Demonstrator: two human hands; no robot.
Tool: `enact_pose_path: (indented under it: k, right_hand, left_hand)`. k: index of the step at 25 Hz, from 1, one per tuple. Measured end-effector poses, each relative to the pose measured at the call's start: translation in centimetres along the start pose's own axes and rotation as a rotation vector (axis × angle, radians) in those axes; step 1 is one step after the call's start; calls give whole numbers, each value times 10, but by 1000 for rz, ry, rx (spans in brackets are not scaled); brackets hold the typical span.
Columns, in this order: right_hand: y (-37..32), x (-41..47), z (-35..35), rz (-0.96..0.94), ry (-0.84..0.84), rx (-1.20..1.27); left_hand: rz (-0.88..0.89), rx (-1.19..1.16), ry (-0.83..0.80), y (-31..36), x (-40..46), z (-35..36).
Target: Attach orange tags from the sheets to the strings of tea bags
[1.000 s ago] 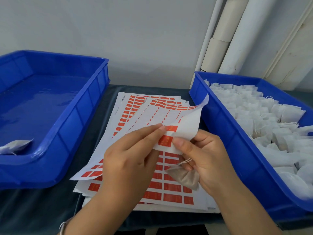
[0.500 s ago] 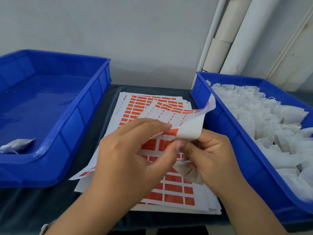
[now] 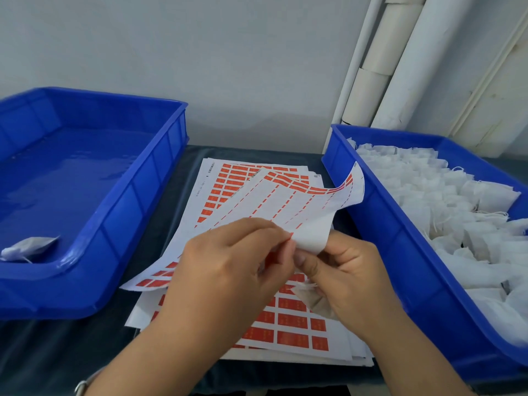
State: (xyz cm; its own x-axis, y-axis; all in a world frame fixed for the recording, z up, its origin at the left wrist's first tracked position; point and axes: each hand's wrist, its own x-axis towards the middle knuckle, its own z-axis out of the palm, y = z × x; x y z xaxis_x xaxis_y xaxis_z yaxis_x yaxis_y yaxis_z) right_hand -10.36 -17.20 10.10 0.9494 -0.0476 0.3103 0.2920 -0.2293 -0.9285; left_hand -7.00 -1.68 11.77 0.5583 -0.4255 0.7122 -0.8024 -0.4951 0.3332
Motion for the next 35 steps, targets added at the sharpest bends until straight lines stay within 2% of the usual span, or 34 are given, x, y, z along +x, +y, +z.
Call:
enact_pose_path:
  k: [3, 6, 12, 14, 17, 19, 20, 21, 23, 25, 27, 30, 35]
  right_hand:
    - [5, -1, 1, 68, 1, -15]
    - [11, -2, -1, 165, -16, 54]
    - [27, -3, -17, 460, 27, 361]
    - [32, -3, -26, 517, 73, 300]
    - [40, -3, -36, 568, 146, 120]
    - [50, -3, -43, 552, 286, -82]
    - [52, -4, -47, 527, 395, -169]
    - [51, -6, -51, 502, 512, -163]
    - [43, -7, -59, 445, 645, 109]
    - [28, -6, -61, 361, 603, 424]
    - [12, -2, -57, 291, 466, 553]
    - [-6, 9, -45, 257, 290, 565]
    - [-21, 21, -26, 228, 212, 369]
  left_hand:
    - [-47, 17, -66, -3, -2, 5]
    - [-327, -29, -206, -3, 4, 11]
    - [-783, -236, -275, -26, 10, 36]
    - [-907, -363, -255, -32, 11, 41]
    - [-1123, -732, -63, -36, 15, 43]
    - [-1244, -931, 4, -38, 16, 44]
    - [-1259, -957, -12, -38, 14, 44]
    - [-1240, -960, -58, -38, 11, 44]
    - [-1111, -975, -199, -33, 6, 42]
    - [-866, -961, -407, -26, 2, 38]
    - [-622, -893, -609, -17, 6, 32]
    - [-457, -894, -752, -5, 15, 26]
    - [-427, -830, -720, -4, 21, 16]
